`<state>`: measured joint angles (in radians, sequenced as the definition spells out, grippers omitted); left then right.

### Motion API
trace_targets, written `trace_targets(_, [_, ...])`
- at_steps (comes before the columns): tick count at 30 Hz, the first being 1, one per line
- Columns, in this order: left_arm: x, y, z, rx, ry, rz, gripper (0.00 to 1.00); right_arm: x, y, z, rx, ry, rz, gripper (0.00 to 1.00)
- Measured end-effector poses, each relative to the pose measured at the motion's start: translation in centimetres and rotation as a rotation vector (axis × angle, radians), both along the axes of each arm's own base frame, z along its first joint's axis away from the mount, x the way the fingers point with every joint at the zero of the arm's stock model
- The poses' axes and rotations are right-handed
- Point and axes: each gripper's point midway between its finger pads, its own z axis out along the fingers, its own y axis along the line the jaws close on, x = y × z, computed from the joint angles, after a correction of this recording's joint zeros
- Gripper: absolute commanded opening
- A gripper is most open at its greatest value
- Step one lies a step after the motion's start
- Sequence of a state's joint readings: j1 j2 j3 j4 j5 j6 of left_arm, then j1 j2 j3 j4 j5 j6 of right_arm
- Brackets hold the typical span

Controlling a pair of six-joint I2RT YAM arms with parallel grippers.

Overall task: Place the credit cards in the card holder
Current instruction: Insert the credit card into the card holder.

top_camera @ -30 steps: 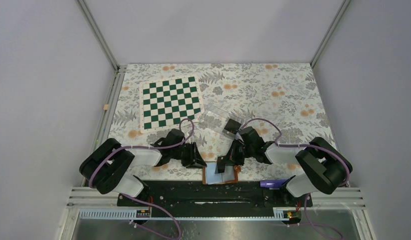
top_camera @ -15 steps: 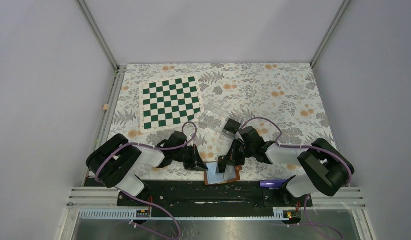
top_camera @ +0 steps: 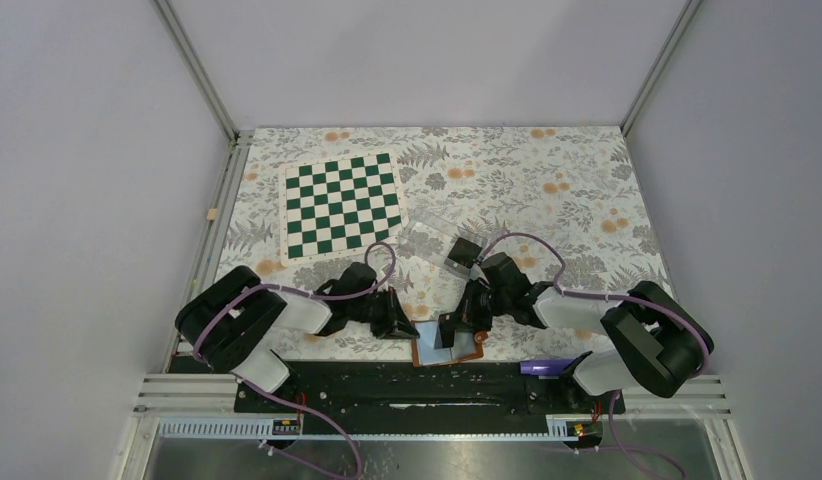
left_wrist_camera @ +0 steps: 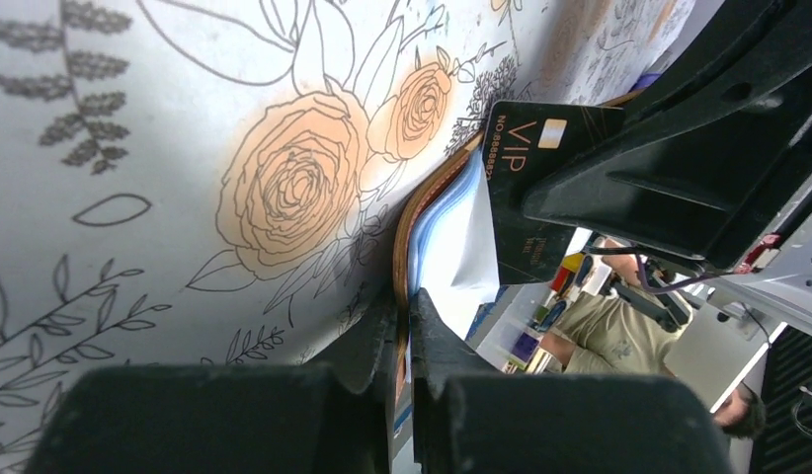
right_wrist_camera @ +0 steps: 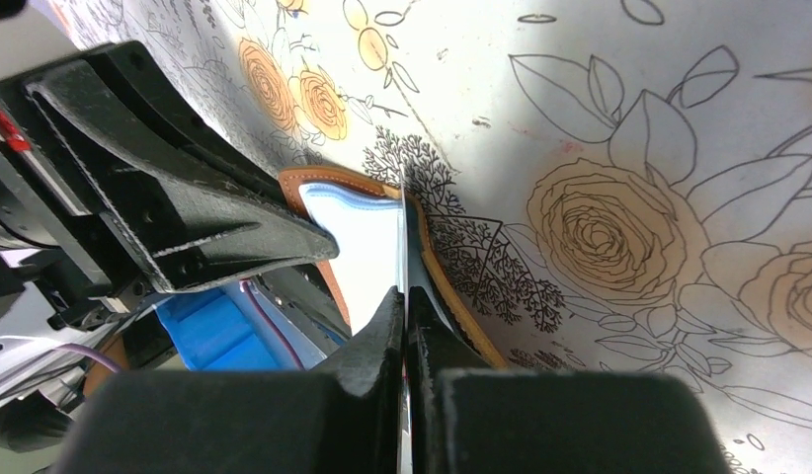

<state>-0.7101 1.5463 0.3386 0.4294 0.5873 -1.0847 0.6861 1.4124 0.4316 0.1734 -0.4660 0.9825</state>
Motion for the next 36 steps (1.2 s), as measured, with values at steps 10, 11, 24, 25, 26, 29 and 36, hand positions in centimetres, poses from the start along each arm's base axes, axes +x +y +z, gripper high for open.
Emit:
trace_targets(10, [2.5,-0.1,0.2,0.115,-0.100,-0.022,0.00,-0.8,-0.3,0.1,-0.018,0.010,0.059,0.00])
trace_targets(11, [2.6,-0.1,0.2,0.122,-0.104,-0.024,0.00,-0.8,-0.3,0.1,-0.018,0.010,0.062,0.00])
trace_targets(24, [2.8,-0.3,0.0,0.129,-0.092,-0.036,0.00,-1.1,0.5,0.1,0.004,0.053,0.109,0.15])
trace_targets(25, [2.9,-0.4,0.0,0.128,-0.093,-0.035,0.00,-1.1,0.6,0.1,0.003,0.056,0.114,0.21])
trace_targets(26, [3.0,-0.4,0.0,0.128,-0.094,-0.035,0.00,-1.1,0.6,0.0,-0.003,0.059,0.120,0.26])
trace_targets(29, [3.4,-0.9,0.1,0.122,-0.105,-0.034,0.00,-1.8,0.1,-0.6,-0.053,0.082,0.139,0.41])
trace_targets(36, [3.8,-1.3,0.1,0.122,-0.114,-0.031,0.00,-1.8,-0.9,0.6,-0.137,0.059,0.153,0.65])
